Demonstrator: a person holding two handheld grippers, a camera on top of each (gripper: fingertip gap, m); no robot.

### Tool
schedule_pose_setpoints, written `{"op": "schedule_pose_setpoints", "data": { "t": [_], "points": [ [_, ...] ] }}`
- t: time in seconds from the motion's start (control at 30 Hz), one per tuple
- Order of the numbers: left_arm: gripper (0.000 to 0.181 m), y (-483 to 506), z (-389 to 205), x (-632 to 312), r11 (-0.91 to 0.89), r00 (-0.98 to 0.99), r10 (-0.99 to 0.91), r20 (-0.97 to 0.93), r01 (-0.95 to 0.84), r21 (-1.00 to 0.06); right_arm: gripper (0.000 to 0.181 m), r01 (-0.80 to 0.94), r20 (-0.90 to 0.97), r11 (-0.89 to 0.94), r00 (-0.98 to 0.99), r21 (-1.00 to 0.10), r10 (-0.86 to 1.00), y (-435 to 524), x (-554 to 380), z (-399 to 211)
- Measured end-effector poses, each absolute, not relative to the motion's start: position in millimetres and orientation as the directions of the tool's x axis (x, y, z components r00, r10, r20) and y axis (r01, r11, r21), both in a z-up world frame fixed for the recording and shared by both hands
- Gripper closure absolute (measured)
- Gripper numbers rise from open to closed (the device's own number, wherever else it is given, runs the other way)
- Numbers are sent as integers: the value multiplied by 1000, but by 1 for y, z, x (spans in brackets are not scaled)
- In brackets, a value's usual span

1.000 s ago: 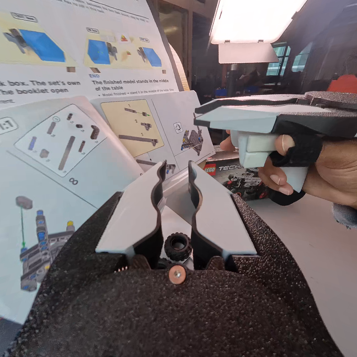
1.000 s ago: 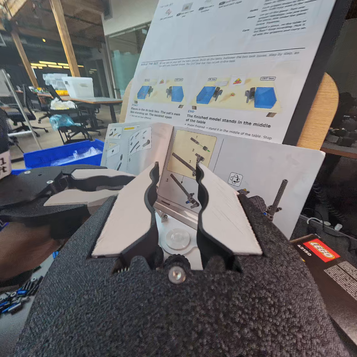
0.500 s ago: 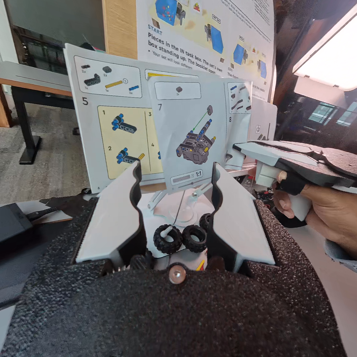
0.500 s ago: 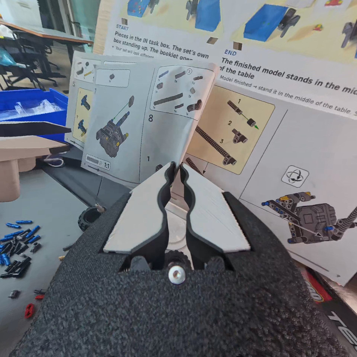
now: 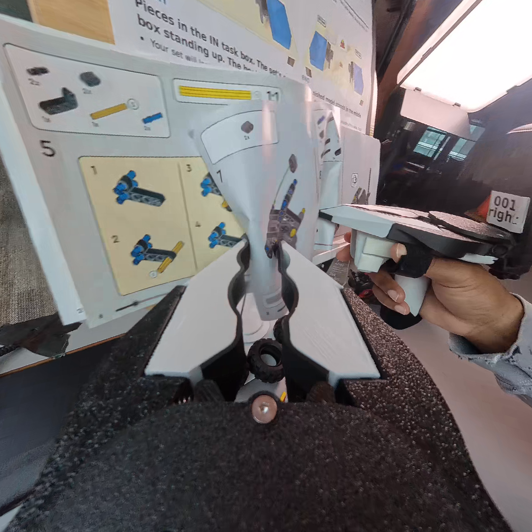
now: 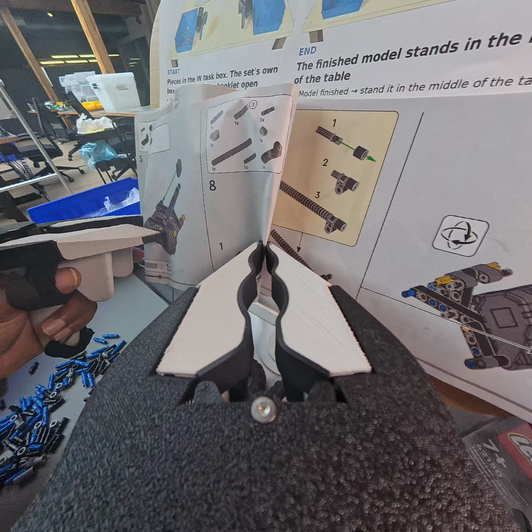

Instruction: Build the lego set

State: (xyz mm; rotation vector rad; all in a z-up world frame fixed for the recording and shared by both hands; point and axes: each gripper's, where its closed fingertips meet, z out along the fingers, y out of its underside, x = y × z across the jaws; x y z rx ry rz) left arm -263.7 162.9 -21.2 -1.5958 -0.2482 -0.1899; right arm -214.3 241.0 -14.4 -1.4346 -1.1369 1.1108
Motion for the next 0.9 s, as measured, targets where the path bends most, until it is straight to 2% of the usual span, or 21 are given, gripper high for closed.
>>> {"op": "schedule_pose_setpoints", "data": {
  "t": [0.03, 0.13, 0.27, 0.33, 0.43, 0.5, 0.57, 0.7, 0.77, 0.9],
  "points": [
    [173, 163, -18, -257, -28, 962, 7, 272, 272, -962, 181, 113, -91, -109, 150, -988, 985, 241, -214, -14],
    [179, 156, 0, -240, 33, 961, -52, 270, 272, -962, 164, 115, -86, -105, 164, -988, 983, 244, -211, -12],
    [181, 153, 14, -205, 44, 947, -164, 275, 286, -957, 135, 26, -72, -77, 154, -997, 985, 241, -186, 13],
    [181, 154, 19, -187, 37, 926, -228, 301, 317, -948, 124, 58, 114, 108, 116, -992, 987, 223, -168, 10],
    [181, 162, 27, -160, 24, 881, -315, 353, 379, -925, 104, 133, 449, 434, 114, -891, 886, 205, -145, -18],
    [180, 171, 32, -142, 13, 855, -357, 376, 407, -913, 92, 166, 541, 519, 140, -839, 830, 199, -140, -30],
    [174, 181, 34, -121, -11, 836, -402, 375, 404, -915, 96, 165, 575, 551, 236, -818, 783, 204, -139, -20],
    [152, 180, 39, -100, -5, 838, -460, 292, 327, -945, 142, 86, 466, 474, 406, -876, 786, 234, -128, 18],
    [151, 176, 35, -120, 22, 895, -370, 249, 276, -961, 154, 42, 362, 387, 459, -921, 812, 255, -119, 26],
    [153, 172, 2, -197, -48, 972, -28, 232, 230, -972, 164, 5, 166, 192, 522, -981, 837, 301, -105, 13]
  ]
}}
